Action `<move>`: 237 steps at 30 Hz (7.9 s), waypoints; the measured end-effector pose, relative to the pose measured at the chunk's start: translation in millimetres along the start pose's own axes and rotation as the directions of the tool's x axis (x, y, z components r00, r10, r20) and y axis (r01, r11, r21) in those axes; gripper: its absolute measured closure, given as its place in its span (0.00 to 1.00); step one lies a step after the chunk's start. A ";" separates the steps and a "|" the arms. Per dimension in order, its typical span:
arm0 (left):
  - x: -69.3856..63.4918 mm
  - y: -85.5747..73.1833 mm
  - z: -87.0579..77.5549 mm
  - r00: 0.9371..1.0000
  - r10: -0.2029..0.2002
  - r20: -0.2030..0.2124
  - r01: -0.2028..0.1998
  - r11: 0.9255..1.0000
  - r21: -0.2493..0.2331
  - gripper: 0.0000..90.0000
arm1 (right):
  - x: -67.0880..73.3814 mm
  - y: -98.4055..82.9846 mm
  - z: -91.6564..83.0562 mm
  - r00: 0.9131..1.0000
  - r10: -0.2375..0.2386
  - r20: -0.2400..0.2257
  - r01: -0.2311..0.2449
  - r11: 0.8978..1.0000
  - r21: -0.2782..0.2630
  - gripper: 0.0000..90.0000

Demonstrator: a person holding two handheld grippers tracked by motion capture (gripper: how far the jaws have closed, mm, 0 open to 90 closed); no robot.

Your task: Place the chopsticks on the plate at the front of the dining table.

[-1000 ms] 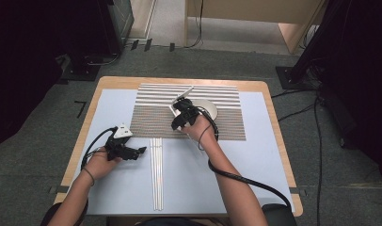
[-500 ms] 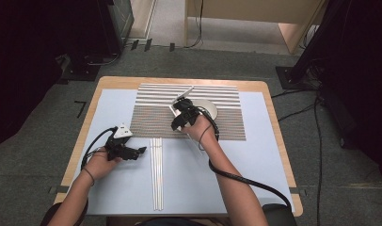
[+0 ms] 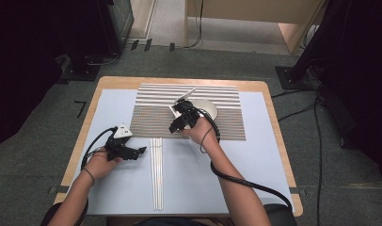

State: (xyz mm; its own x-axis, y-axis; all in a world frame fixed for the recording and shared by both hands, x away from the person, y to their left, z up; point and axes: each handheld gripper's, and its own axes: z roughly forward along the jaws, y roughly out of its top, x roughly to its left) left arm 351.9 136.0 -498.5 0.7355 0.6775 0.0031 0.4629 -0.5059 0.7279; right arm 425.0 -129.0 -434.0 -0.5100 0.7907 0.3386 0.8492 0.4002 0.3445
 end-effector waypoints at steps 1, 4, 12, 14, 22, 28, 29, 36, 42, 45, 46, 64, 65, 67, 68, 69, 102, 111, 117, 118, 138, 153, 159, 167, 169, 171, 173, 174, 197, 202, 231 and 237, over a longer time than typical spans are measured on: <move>0.0 0.0 0.0 1.000 0.000 0.000 0.000 1.000 0.000 0.13 | 0.0 -1.2 0.5 1.000 0.000 -0.006 0.000 1.000 0.002 0.64; 0.0 0.0 0.0 1.000 0.000 0.000 0.000 1.000 0.000 0.13 | 0.6 -3.8 1.8 1.000 0.008 -0.021 -0.008 1.000 0.008 0.64; 0.1 0.0 0.0 1.000 0.001 0.000 -0.001 1.000 0.001 0.13 | 8.8 -13.9 3.1 0.998 0.009 -0.054 -0.008 1.000 0.022 0.64; 0.1 0.0 0.0 1.000 0.001 0.000 -0.001 1.000 0.001 0.13 | 10.3 -14.7 3.1 0.998 0.008 -0.055 -0.007 1.000 0.025 0.64; 0.2 0.0 -0.1 1.000 0.002 -0.001 -0.002 1.000 0.001 0.13 | 21.6 -26.0 5.5 0.998 0.007 -0.062 -0.004 0.999 0.047 0.64; 0.1 0.0 0.0 1.000 0.000 0.000 0.000 1.000 0.000 0.13 | 28.7 -30.4 6.8 0.998 0.015 -0.061 -0.011 0.998 0.056 0.64; 0.1 0.0 0.0 1.000 0.000 0.000 0.000 1.000 0.001 0.13 | 31.5 -32.1 7.5 0.998 0.015 -0.067 -0.011 0.998 0.057 0.64; 0.1 0.0 0.0 1.000 -0.001 0.001 0.001 1.000 0.000 0.13 | 38.3 -37.2 8.6 0.999 0.004 -0.049 -0.001 0.998 0.064 0.64; 0.1 0.0 0.1 1.000 -0.001 0.000 0.001 1.000 -0.002 0.13 | 42.3 -40.6 9.6 0.999 -0.011 -0.051 0.014 0.998 0.060 0.62; 0.1 0.0 0.1 1.000 -0.001 0.000 0.001 1.000 -0.002 0.13 | 45.3 -42.5 12.4 0.998 -0.018 -0.053 0.021 0.998 0.060 0.62; 0.1 0.0 0.1 1.000 -0.001 0.000 0.001 1.000 -0.002 0.13 | 45.3 -42.5 12.4 0.998 -0.018 -0.053 0.021 0.998 0.060 0.62; 0.0 0.0 0.2 1.000 -0.002 -0.001 0.002 1.000 -0.003 0.13 | 53.2 -50.5 21.9 0.997 -0.028 -0.075 0.033 0.997 0.069 0.63; 0.1 0.0 0.1 1.000 0.000 -0.001 0.000 1.000 -0.002 0.13 | 53.4 -51.1 23.0 0.997 -0.031 -0.075 0.036 0.997 0.065 0.64; 0.3 0.0 0.0 1.000 0.003 -0.001 -0.003 1.000 0.000 0.13 | 55.3 -52.8 25.1 0.997 -0.029 -0.078 0.034 0.997 0.067 0.67; 0.3 0.0 0.0 1.000 0.003 -0.001 -0.003 1.000 0.000 0.13 | 55.3 -52.8 25.1 0.997 -0.029 -0.078 0.034 0.997 0.067 0.67; 0.2 0.0 0.0 1.000 0.001 -0.001 -0.001 1.000 0.000 0.13 | 57.0 -53.9 26.1 0.996 -0.030 -0.081 0.036 0.997 0.071 0.70; 0.0 0.0 0.1 1.000 -0.001 0.000 0.001 1.000 -0.002 0.13 | 78.6 -55.5 39.6 0.991 -0.046 -0.129 0.060 0.992 0.108 0.74; 0.0 0.0 0.2 1.000 -0.002 0.000 0.002 1.000 -0.002 0.13 | 77.6 -55.9 39.5 0.990 -0.041 -0.134 0.056 0.993 0.104 0.73; 0.0 0.0 0.2 1.000 -0.001 0.000 0.001 1.000 -0.002 0.13 | 76.9 -56.5 38.5 0.990 -0.042 -0.134 0.056 0.993 0.103 0.72; 0.0 0.0 0.2 1.000 -0.001 0.000 0.001 1.000 -0.002 0.13 | 76.9 -56.5 38.5 0.990 -0.042 -0.134 0.056 0.993 0.103 0.72; 0.0 0.0 0.2 1.000 -0.001 0.000 0.001 1.000 -0.002 0.13 | 76.0 -55.6 32.1 0.990 -0.042 -0.132 0.055 0.994 0.095 0.71; 0.0 0.0 0.2 1.000 -0.002 0.000 0.002 1.000 -0.002 0.13 | 76.4 -58.1 36.9 0.991 -0.050 -0.121 0.063 0.992 0.110 0.69; 0.0 0.0 0.2 1.000 -0.001 0.000 0.001 1.000 -0.002 0.13 | 73.0 -59.6 31.0 0.991 -0.046 -0.124 0.057 0.995 0.082 0.70; 0.2 0.0 0.1 1.000 0.001 0.000 -0.001 1.000 0.000 0.13 | 67.8 -61.0 33.4 0.997 -0.061 -0.057 0.066 0.994 0.083 0.74; 0.1 0.0 0.1 1.000 0.000 0.000 0.000 1.000 0.000 0.13 | 68.1 -61.1 33.9 0.997 -0.065 -0.052 0.069 0.994 0.082 0.74; 0.1 0.0 0.1 1.000 0.001 0.000 -0.001 1.000 -0.001 0.13 | 69.2 -61.0 34.6 0.997 -0.066 -0.051 0.070 0.994 0.082 0.74; 0.1 0.0 0.1 1.000 0.001 0.000 -0.001 1.000 0.000 0.13 | 69.9 -60.9 36.2 0.996 -0.073 -0.045 0.077 0.994 0.083 0.74; 0.1 0.0 0.1 1.000 0.001 0.000 -0.001 1.000 0.000 0.13 | 70.3 -60.9 37.0 0.996 -0.076 -0.039 0.079 0.993 0.083 0.74; -0.1 0.0 0.3 1.000 -0.002 0.000 0.002 1.000 -0.002 0.13 | 79.8 -62.3 39.0 0.992 -0.123 0.036 0.119 0.989 0.086 0.76; -0.1 0.0 0.3 1.000 -0.002 0.000 0.002 1.000 -0.002 0.13 | 81.6 -62.4 39.4 0.988 -0.144 0.053 0.139 0.987 0.087 0.77; 0.1 0.0 0.1 1.000 0.001 0.000 -0.001 1.000 0.000 0.13 | 56.0 -69.3 25.4 0.988 -0.122 0.093 0.113 0.989 0.097 0.78; 0.1 0.0 0.1 1.000 0.001 0.000 -0.001 1.000 0.000 0.13 | 56.3 -69.0 25.6 0.987 -0.126 0.095 0.116 0.988 0.099 0.78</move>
State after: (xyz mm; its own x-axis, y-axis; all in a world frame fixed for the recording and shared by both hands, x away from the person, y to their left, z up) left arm 352.0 136.0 -498.5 0.7361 0.6769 0.0037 0.4624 -0.5068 0.7276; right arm 341.3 -100.2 -461.1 -0.5976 0.7744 0.2078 0.7934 0.5336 0.2929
